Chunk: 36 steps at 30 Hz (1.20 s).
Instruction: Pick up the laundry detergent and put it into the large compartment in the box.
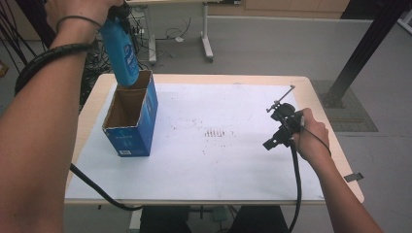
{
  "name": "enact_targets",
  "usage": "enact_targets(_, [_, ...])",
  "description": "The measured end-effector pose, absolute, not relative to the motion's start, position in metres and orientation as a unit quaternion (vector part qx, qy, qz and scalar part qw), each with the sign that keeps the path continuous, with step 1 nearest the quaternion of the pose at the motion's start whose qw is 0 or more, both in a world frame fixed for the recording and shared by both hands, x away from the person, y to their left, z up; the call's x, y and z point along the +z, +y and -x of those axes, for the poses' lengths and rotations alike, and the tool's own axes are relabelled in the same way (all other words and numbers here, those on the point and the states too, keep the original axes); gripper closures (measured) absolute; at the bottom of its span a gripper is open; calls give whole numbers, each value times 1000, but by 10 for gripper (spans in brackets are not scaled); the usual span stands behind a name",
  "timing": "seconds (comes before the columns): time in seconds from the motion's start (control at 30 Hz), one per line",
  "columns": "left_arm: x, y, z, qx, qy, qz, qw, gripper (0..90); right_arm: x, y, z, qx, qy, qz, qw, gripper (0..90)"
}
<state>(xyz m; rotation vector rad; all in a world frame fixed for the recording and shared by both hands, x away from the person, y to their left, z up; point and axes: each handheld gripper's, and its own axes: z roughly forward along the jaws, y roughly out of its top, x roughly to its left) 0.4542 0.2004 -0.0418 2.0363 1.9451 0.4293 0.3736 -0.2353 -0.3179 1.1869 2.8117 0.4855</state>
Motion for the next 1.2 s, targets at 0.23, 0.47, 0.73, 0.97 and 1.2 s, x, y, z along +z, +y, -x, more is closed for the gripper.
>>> enact_targets(0.23, [-56, 205, -456, 141, 678, -708, 136, 379, -319, -235, -373, 157, 910, -383, 26, 50])
enact_targets(0.47, [-72, 206, -456, 133, 679, -710, 130, 379, -321, -236, -372, 158, 909, -385, 25, 50])
enact_targets(0.73, [-89, 210, -454, 126, 681, -710, 126, 379, -321, -237, -371, 155, 910, -384, 25, 50])
enact_targets(0.97, [-107, 216, -452, 118, 686, -708, 121, 379, -321, -235, -370, 155, 910, -383, 25, 50])
enact_targets(1.2, [-123, 221, -449, 115, 686, -709, 115, 379, -321, -235, -371, 152, 912, -381, 25, 50])
